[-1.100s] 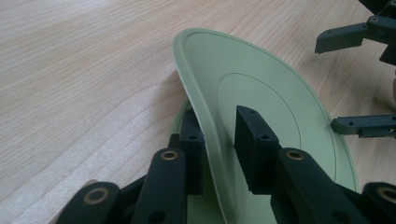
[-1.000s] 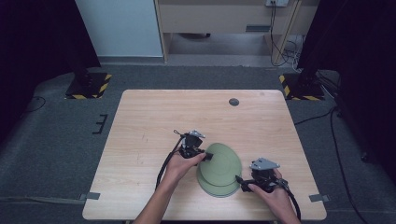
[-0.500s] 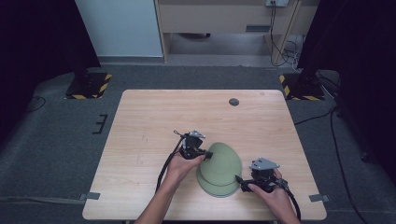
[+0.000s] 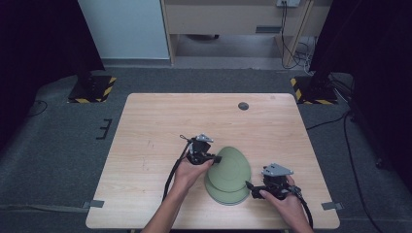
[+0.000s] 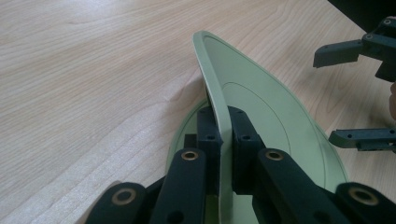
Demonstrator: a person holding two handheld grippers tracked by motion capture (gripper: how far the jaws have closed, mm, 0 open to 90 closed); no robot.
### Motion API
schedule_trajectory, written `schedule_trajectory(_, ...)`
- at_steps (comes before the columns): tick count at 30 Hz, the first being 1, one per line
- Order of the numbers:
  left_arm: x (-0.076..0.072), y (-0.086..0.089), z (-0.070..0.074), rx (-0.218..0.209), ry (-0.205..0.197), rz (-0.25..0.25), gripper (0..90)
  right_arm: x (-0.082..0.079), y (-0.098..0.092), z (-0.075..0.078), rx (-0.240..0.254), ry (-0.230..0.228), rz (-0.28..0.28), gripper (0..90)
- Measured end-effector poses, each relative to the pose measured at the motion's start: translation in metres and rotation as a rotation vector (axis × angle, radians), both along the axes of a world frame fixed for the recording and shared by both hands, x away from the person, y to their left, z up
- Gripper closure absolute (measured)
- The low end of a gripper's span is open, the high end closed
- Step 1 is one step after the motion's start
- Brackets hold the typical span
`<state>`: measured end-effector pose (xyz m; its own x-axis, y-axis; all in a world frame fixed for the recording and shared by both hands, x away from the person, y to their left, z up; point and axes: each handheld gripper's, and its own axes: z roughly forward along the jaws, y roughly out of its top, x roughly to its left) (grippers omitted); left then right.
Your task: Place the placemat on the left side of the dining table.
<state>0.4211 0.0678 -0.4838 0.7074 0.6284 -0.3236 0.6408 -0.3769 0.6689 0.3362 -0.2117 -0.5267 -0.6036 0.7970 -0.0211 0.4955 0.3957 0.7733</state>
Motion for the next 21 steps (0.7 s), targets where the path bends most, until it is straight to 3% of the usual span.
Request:
schedule_trajectory(11, 0.000, 0.004, 0.011, -0.028, -0.012, -0.005, 85.0, 0.003, -0.012, 0.004, 0.037, -0.012, -0.045, 8.8)
schedule_trajectory(21, 0.000, 0.006, 0.013, -0.028, -0.014, -0.006, 85.1, 0.006, -0.019, 0.005, 0.047, -0.009, -0.075, 8.8)
